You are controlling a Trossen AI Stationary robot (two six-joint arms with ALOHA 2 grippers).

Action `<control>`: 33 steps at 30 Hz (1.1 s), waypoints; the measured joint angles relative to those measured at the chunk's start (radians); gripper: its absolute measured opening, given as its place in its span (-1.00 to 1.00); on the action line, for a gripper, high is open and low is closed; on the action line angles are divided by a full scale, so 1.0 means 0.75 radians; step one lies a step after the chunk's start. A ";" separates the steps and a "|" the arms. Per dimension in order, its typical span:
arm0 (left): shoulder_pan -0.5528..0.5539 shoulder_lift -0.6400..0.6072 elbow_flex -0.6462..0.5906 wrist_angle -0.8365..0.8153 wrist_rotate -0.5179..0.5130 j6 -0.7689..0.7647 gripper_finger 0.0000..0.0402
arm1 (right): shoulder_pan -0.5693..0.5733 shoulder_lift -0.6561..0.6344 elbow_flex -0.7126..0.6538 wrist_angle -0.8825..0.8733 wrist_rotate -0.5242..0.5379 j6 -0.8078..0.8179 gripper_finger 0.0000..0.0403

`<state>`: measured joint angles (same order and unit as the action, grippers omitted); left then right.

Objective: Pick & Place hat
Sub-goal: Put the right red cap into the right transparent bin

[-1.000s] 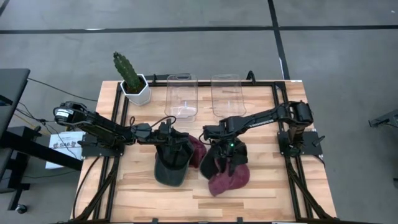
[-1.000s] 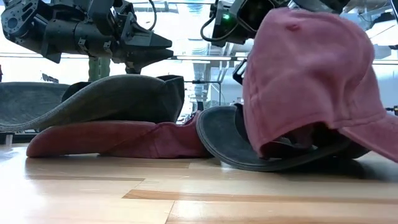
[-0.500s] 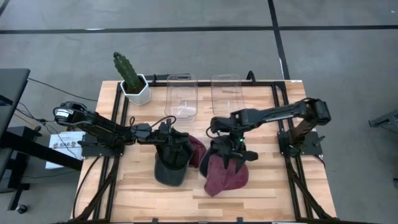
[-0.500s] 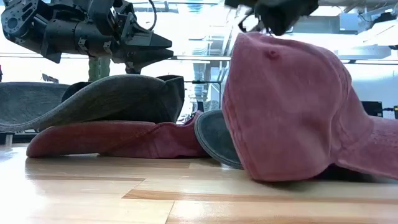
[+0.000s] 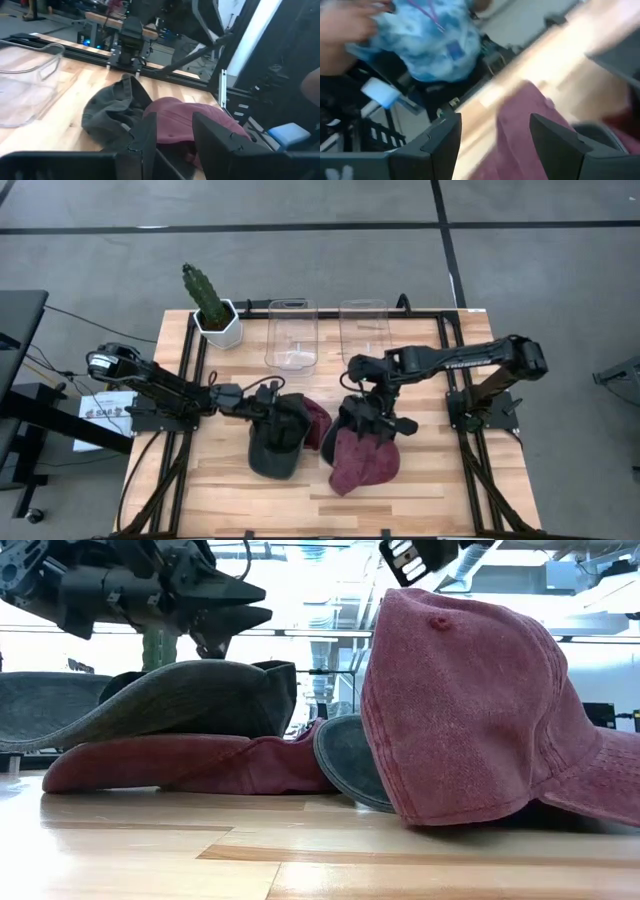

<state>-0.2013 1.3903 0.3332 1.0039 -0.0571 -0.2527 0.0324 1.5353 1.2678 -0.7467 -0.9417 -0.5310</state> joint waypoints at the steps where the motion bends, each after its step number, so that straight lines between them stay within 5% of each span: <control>1: -0.006 0.000 0.000 0.000 -0.002 0.001 -0.39 | 0.008 0.006 0.000 0.026 -0.038 0.001 0.12; 5: -0.014 0.000 0.000 0.000 -0.037 0.003 -0.39 | 0.046 0.037 0.003 0.125 -0.082 0.005 0.12; 14: -0.006 0.000 -0.010 -0.002 -0.078 0.006 -0.39 | 0.120 0.149 -0.001 0.212 0.359 0.023 0.12; 24: -0.006 0.000 -0.022 0.000 -0.094 0.006 -0.39 | 0.120 0.341 0.001 0.389 0.338 0.227 0.12; 33: -0.006 0.000 -0.022 0.000 -0.094 0.010 -0.39 | 0.120 0.461 0.001 0.498 0.102 0.410 0.12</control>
<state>-0.2058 1.3903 0.3168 1.0039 -0.1272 -0.2451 0.1223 1.8812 1.2682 -0.3735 -0.8649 -0.2236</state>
